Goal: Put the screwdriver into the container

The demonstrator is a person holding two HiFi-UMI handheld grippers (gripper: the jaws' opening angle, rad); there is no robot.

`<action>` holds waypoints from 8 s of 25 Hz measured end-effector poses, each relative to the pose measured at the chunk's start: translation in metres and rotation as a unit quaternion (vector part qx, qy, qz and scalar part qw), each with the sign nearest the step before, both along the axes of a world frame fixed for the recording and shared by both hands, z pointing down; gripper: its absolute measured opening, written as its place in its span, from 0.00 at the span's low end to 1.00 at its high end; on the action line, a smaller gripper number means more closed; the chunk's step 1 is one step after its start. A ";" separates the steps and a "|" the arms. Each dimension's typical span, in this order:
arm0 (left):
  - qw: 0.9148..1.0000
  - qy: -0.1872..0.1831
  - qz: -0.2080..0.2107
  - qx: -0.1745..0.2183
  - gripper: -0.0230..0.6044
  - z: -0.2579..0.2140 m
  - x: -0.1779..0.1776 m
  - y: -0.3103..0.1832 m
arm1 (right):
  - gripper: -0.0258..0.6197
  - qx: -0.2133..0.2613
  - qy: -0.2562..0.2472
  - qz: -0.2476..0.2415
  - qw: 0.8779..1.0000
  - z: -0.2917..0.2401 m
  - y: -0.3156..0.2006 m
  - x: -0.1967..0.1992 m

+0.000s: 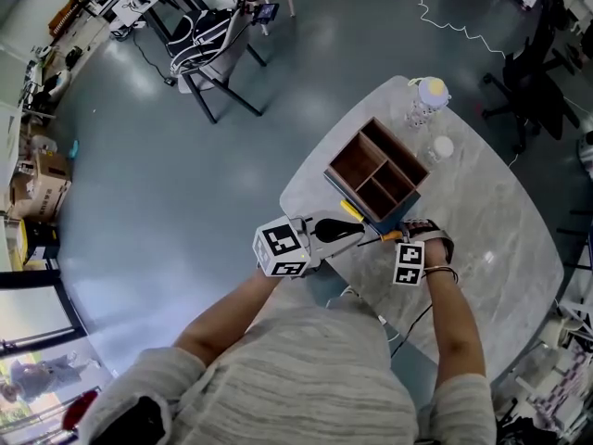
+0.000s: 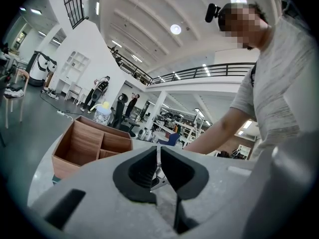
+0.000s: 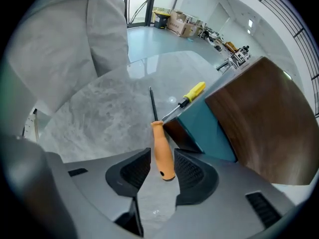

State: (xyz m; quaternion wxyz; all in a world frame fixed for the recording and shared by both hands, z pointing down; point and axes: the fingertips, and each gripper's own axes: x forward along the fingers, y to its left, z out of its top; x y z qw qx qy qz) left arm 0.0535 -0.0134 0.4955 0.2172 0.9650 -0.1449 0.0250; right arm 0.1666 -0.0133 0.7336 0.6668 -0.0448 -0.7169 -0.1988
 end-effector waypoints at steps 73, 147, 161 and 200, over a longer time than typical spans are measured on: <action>1.000 -0.019 -0.013 0.009 0.07 -0.020 -0.020 -0.071 | 0.21 -0.086 -0.291 0.344 0.888 -0.125 0.024 -0.048; 0.981 -0.188 0.035 0.008 0.08 0.043 0.028 -0.123 | 0.22 0.018 -0.471 0.465 0.749 -0.201 -0.052 -0.058; 0.983 -0.181 -0.001 0.019 0.28 0.036 0.024 -0.142 | 0.22 0.019 -0.473 0.465 0.748 -0.203 -0.053 -0.060; 0.981 -0.156 0.098 0.066 0.27 0.048 -0.012 -0.027 | 0.22 0.001 -0.416 0.460 0.785 -0.163 -0.011 -0.075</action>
